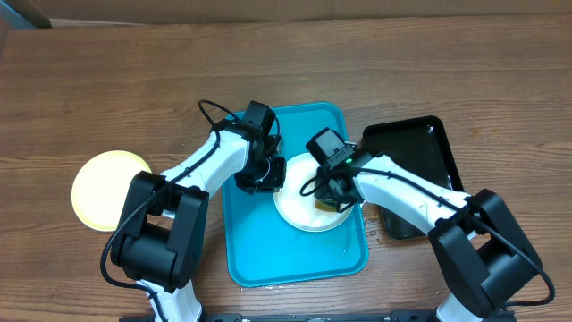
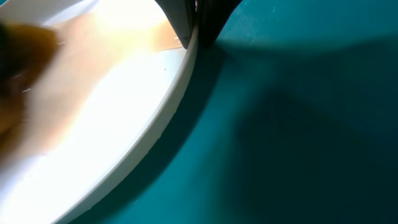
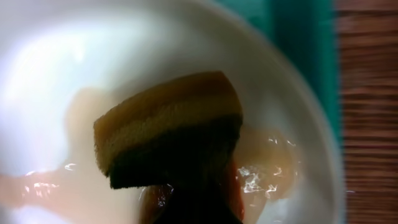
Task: Clean dirty plates on tray and stack at the side
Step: 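Wipe the white plate with the sponge in the right gripper, then return the sponge to the black tray with the right gripper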
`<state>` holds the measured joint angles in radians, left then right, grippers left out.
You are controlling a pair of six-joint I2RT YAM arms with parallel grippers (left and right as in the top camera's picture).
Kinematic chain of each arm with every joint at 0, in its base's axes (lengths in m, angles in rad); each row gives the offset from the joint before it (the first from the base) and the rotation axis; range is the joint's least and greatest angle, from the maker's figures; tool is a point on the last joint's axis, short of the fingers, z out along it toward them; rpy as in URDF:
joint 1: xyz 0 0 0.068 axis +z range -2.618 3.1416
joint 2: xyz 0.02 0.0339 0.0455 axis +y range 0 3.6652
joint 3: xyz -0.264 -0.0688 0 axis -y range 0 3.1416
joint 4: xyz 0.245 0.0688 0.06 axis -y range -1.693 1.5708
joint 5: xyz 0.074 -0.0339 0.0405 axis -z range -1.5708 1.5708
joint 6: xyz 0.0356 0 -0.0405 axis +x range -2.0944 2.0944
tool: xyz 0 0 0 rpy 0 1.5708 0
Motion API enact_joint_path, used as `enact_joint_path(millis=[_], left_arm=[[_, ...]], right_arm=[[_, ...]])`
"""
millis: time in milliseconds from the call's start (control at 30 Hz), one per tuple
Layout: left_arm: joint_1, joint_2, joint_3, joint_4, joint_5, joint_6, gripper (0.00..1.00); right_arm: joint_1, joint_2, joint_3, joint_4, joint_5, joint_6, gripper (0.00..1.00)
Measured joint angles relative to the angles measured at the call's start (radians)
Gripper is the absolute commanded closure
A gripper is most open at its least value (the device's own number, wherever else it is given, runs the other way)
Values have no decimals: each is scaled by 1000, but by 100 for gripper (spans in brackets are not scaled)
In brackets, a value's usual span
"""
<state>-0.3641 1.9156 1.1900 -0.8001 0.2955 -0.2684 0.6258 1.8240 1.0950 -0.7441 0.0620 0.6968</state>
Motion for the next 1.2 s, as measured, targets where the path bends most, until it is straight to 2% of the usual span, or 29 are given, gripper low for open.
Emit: enact_joint_path(millis=[167, 600, 800, 1000, 1200], left_arm=[[14, 0, 0, -18, 14, -13, 96], [49, 0, 0, -45, 80, -9, 96], [76, 0, 0, -67, 30, 9, 96], [94, 0, 0, -64, -2, 31, 96], [85, 0, 0, -51, -5, 67, 93]], right_arm=[[-54, 0, 6, -70, 43, 29, 96], [-55, -25, 44, -176, 77, 48, 96], [-127, -178, 35, -219, 127, 17, 96], [-239, -402, 34, -234, 83, -68, 96], [-388, -449, 25, -242, 65, -116, 96]])
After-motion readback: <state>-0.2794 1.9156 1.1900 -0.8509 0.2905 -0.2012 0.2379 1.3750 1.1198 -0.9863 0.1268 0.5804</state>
